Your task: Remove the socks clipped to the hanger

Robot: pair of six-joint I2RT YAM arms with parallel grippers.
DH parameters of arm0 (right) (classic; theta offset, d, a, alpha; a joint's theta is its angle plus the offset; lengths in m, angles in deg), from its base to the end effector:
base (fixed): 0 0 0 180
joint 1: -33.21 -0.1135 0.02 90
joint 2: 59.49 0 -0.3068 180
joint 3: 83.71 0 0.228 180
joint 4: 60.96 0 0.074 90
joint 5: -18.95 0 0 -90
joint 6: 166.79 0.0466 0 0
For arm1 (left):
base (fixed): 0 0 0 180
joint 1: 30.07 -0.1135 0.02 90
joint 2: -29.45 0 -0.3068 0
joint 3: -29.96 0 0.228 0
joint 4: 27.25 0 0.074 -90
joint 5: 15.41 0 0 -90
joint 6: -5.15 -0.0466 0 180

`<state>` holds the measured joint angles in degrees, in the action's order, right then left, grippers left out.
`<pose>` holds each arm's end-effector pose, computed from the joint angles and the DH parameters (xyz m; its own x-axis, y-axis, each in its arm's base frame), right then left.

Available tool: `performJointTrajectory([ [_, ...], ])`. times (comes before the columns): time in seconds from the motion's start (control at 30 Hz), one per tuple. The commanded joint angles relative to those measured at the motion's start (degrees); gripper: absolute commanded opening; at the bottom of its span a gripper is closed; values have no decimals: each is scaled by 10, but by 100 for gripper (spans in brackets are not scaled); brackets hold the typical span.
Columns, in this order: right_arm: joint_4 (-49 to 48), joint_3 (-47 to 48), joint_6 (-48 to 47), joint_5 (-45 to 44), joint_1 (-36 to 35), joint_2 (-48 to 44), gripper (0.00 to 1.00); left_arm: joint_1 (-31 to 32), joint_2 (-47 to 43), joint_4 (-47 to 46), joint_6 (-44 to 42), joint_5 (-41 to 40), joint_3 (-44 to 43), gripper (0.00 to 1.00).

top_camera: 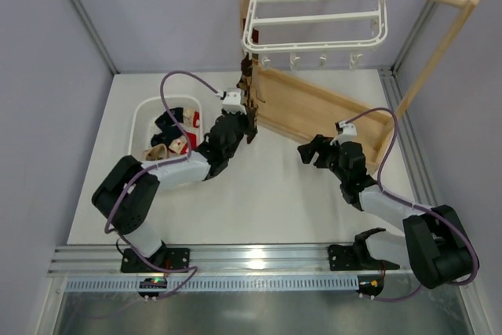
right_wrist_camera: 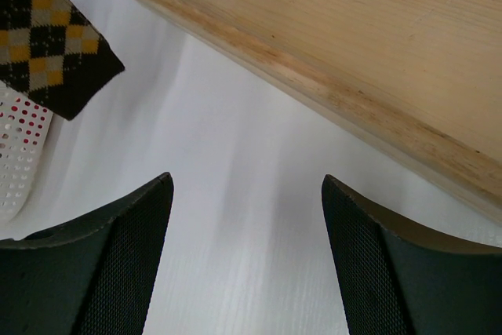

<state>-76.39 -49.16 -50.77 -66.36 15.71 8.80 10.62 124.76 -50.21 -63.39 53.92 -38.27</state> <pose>0.1996 0.0669 0.2341 -0.4332 0.3218 -0.8419 -0.2044 0.8746 0.4396 0.2903 -0.2279 0.3067 -0.1762 -0.2999 -0.9375 0.2993 0.8910 -0.3413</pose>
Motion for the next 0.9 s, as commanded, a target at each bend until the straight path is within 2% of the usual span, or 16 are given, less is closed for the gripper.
performJointTrajectory([
  [0.0,1,4,-18,14,2,-32,77,19,-56,-4,-31,-33,22,0],
  [0.2,13,2,-5,42,-2,-76,77,37,-120,32,-25,-41,58,0],
  [0.27,24,5,-4,26,-12,-111,77,44,-145,41,-23,-38,73,0],
  [0.33,72,22,-17,-13,-51,-155,77,61,-158,52,-26,-38,80,0],
  [0.37,98,35,-39,-84,-95,-169,77,78,-167,56,-39,-51,80,0],
  [0.4,143,61,-49,-121,-116,-191,77,87,-172,60,-41,-60,78,0],
  [0.47,173,86,-71,-170,-149,-207,77,98,-176,65,-42,-63,74,0],
  [0.57,224,142,-87,-185,-180,-228,77,113,-180,91,-40,-60,61,0],
  [0.7,267,222,-138,-221,-213,-220,77,142,-190,133,-60,-63,52,0],
  [0.87,299,338,-179,-236,-252,-158,77,161,-209,125,-55,-61,80,0],
])
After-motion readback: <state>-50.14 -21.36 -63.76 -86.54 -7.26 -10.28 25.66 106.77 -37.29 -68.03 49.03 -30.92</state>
